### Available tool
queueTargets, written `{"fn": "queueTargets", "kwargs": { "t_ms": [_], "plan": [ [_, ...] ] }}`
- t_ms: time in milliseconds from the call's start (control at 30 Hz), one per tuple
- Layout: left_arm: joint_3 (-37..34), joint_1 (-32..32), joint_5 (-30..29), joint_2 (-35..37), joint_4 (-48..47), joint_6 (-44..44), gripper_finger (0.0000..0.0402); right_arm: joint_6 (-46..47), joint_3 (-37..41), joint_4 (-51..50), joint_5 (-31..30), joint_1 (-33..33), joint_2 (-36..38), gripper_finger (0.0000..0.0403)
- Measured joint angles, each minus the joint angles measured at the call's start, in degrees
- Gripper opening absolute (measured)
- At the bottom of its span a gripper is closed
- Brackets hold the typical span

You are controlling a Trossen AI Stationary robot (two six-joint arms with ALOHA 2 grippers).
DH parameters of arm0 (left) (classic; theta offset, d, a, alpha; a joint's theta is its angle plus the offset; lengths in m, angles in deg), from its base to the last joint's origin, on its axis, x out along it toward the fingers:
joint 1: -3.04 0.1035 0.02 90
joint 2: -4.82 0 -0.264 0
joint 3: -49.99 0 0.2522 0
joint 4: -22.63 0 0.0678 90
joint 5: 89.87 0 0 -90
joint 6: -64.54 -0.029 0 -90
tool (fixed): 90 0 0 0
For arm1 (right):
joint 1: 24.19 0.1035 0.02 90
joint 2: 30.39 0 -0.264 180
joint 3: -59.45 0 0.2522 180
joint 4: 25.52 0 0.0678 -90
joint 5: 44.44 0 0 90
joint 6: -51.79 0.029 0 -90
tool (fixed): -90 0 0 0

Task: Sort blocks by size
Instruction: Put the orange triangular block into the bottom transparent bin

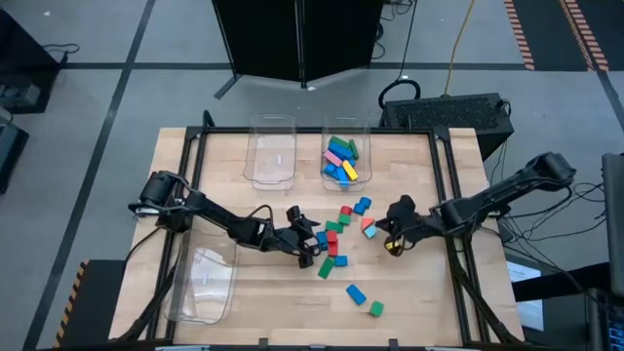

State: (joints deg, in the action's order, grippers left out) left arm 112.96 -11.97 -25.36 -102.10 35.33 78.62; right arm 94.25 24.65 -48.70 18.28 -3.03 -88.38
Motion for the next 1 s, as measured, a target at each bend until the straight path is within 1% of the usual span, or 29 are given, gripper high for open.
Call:
{"fn": "queueTargets", "kwargs": {
  "t_ms": [167, 300, 400, 467, 567, 633, 800, 933, 1000],
  "plan": [
    [0.00, 0.02, -0.16, -0.01, -0.02, -1.75, 0.0297, 5.80, 0.00, 1.73, -6.63, 1.03, -3.91, 0.0013],
    [0.00, 0.02, -0.29, 0.00, 0.00, -2.44, 0.0297, 7.92, 0.02, 1.74, -8.61, 1.08, -6.45, 0.0019],
    [0.00, 0.02, -0.30, -0.01, -0.01, -2.45, 0.0297, 7.13, 0.04, 3.44, -9.92, 1.08, -7.71, 0.0039],
    [0.00, 0.04, -0.32, -0.01, 0.00, -2.75, 0.0297, 5.10, 0.04, 5.66, -10.68, 1.08, -8.29, 0.0061],
    [0.00, 0.04, -0.51, 0.01, -0.02, -2.91, 0.0297, 2.95, 0.04, 7.94, -11.51, 0.60, -9.15, 0.0104],
    [0.00, 0.04, -0.51, 0.01, -0.02, -2.86, 0.0297, 4.00, 0.04, 7.92, -11.29, 0.15, -9.75, 0.0140],
    [0.00, 0.04, -0.49, -0.01, -0.07, -2.56, 0.0297, 6.18, 0.04, 8.66, -8.95, -0.16, -12.51, 0.0248],
    [0.00, 0.04, -0.49, 0.01, -0.07, -2.54, 0.0297, 5.09, 0.04, 13.39, -7.67, 0.33, -16.50, 0.0336],
    [0.00, 0.04, -0.49, 0.00, -0.05, -2.52, 0.0297, 3.51, 0.04, 16.16, -7.44, 0.34, -18.76, 0.0370]
  ]
}}
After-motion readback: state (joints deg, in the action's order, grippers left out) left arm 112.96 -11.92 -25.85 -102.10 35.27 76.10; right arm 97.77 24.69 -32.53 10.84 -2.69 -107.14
